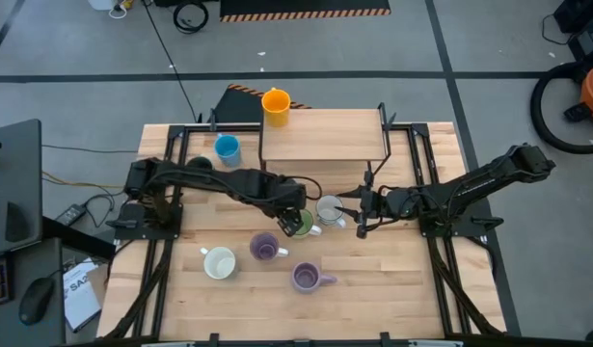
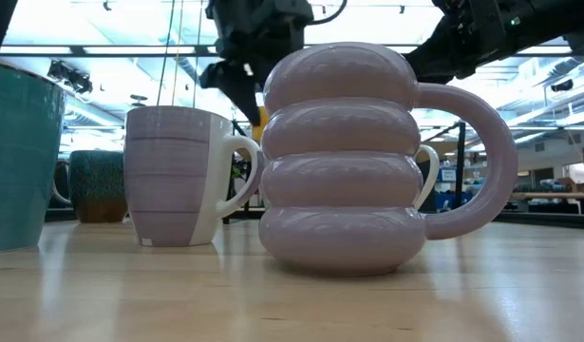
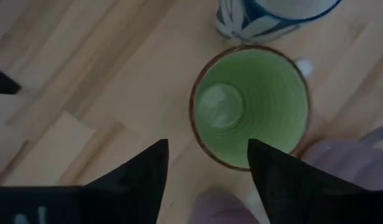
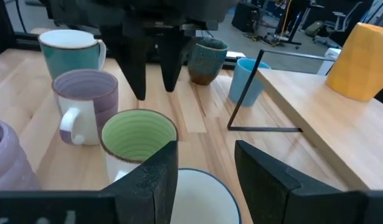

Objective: Place coffee mugs
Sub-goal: Put the green mug on the shelf

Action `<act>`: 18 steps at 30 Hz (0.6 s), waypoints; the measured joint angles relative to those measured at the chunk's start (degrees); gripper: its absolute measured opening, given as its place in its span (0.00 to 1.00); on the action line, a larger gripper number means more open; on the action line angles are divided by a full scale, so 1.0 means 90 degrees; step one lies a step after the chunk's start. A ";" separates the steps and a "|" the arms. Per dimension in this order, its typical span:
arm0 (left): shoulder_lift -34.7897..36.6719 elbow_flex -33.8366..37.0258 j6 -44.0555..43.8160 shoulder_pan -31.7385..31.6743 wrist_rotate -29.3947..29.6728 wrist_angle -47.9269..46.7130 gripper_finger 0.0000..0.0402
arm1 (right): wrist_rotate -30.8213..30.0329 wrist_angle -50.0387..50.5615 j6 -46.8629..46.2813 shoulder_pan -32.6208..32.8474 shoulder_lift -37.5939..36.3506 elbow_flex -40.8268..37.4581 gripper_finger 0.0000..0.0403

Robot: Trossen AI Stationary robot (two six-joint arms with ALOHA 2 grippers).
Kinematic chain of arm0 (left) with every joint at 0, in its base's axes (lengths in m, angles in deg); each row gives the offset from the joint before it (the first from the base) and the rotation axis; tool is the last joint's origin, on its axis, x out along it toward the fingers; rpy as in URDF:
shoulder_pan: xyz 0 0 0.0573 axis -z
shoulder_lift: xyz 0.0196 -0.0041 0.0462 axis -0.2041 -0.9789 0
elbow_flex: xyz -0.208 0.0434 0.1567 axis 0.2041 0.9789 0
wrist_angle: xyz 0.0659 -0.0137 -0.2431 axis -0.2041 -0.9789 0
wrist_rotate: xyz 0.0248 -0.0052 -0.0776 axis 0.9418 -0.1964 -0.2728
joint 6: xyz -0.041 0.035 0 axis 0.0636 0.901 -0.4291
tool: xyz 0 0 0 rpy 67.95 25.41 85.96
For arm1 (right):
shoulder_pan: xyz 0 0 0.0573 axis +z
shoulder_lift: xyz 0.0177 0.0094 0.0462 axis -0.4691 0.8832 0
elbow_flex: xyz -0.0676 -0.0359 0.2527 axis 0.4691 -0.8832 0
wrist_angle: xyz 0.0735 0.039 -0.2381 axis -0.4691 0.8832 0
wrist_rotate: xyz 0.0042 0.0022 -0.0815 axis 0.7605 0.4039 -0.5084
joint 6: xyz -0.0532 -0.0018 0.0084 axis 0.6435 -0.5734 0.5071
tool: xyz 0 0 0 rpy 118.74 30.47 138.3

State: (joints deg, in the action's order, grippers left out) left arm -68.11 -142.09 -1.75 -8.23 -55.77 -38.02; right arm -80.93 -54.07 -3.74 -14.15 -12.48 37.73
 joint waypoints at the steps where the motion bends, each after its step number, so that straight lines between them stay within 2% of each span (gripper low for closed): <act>1: -0.0039 0.0007 -0.0002 -0.0002 0.0022 -0.0060 0.59 | 0.0002 -0.0044 0.0002 0.0000 0.0012 0.0000 0.41; 7: -0.0122 0.0273 -0.0028 -0.0022 -0.0116 0.0151 0.63 | 0.0008 -0.0087 0.0053 0.0000 0.0017 0.0000 0.41; 13: -0.0127 0.0691 -0.0049 -0.0027 -0.0529 0.0586 0.63 | 0.0076 -0.0153 0.0046 0.0000 0.0017 0.0000 0.41; 18: -0.0127 0.0738 0.0007 -0.0081 -0.0607 0.0636 0.60 | 0.0130 -0.0198 0.0049 0.0000 0.0017 0.0000 0.41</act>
State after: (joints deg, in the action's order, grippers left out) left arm -69.25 -135.45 -1.69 -8.95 -61.23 -32.29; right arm -79.75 -55.85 -3.29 -14.15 -12.33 37.73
